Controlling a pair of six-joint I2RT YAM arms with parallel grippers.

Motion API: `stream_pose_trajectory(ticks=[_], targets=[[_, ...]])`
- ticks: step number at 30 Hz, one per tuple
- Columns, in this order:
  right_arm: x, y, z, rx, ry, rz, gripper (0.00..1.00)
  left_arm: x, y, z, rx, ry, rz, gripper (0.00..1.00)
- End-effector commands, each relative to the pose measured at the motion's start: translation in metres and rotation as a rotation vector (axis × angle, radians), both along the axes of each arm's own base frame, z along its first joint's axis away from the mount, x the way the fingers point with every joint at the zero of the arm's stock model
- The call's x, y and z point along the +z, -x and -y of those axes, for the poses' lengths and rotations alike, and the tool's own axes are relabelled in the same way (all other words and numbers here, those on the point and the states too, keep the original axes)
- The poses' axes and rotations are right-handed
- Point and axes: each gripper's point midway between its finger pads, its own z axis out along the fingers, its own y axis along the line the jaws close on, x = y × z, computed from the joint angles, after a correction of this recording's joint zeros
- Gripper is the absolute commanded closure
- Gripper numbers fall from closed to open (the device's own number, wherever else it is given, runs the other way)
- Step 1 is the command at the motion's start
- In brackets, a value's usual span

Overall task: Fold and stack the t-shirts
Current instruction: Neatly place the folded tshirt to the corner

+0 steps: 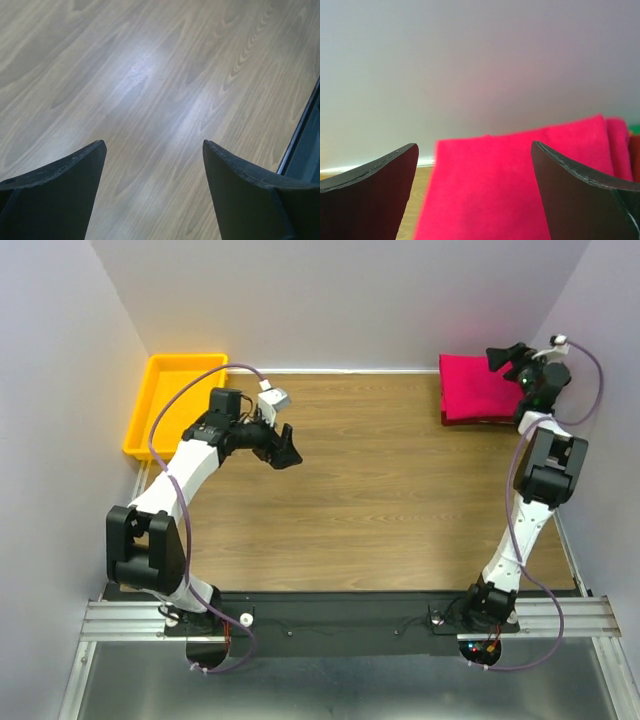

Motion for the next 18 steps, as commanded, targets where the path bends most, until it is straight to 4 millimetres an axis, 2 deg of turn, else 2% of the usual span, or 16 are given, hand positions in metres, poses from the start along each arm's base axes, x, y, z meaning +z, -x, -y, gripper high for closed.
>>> stream_pose_trajectory(ticks=[1,2,3,4,8,9,10,11,12,13,14,15,17,18], targets=[[0.15,0.055,-0.021,0.037,0.193,0.211,0.0,0.037,0.002,-0.012,0.04,0.09,0.088,0.07],[0.154,0.063,-0.026,0.048,0.211,0.199,0.0,0.04,0.001,-0.014,0.057,0.093,0.097,0.06],[0.14,0.071,-0.03,0.061,0.218,0.149,0.0,0.042,-0.003,-0.019,0.099,0.081,0.107,0.06],[0.155,0.089,-0.042,0.095,0.267,0.128,0.0,0.046,-0.004,-0.025,0.119,0.076,0.121,0.05],[0.151,0.134,-0.071,0.185,0.32,-0.062,0.0,0.06,-0.01,-0.039,0.198,0.051,0.154,0.05],[0.148,0.143,-0.078,0.202,0.322,-0.102,0.0,0.06,-0.01,-0.042,0.21,0.039,0.162,0.04],[0.127,0.157,-0.082,0.218,0.286,-0.212,0.0,0.06,-0.008,-0.043,0.21,0.033,0.168,0.04],[0.141,0.177,-0.091,0.224,0.3,-0.208,0.0,0.062,-0.006,-0.044,0.215,0.032,0.178,0.04],[0.137,0.188,-0.095,0.229,0.297,-0.24,0.0,0.061,-0.006,-0.046,0.228,0.025,0.181,0.04],[0.11,0.205,-0.101,0.242,0.273,-0.322,0.0,0.059,-0.002,-0.049,0.237,0.018,0.181,0.03],[0.105,0.216,-0.106,0.251,0.276,-0.342,0.0,0.057,-0.001,-0.05,0.246,0.011,0.178,0.03],[0.11,0.234,-0.116,0.254,0.281,-0.337,0.0,0.054,0.0,-0.054,0.263,-0.003,0.178,0.03],[0.093,0.256,-0.127,0.284,0.291,-0.38,0.0,0.043,0.007,-0.061,0.289,-0.031,0.176,0.03],[0.077,0.274,-0.137,0.308,0.283,-0.408,0.0,0.036,0.007,-0.067,0.309,-0.065,0.187,0.03]])
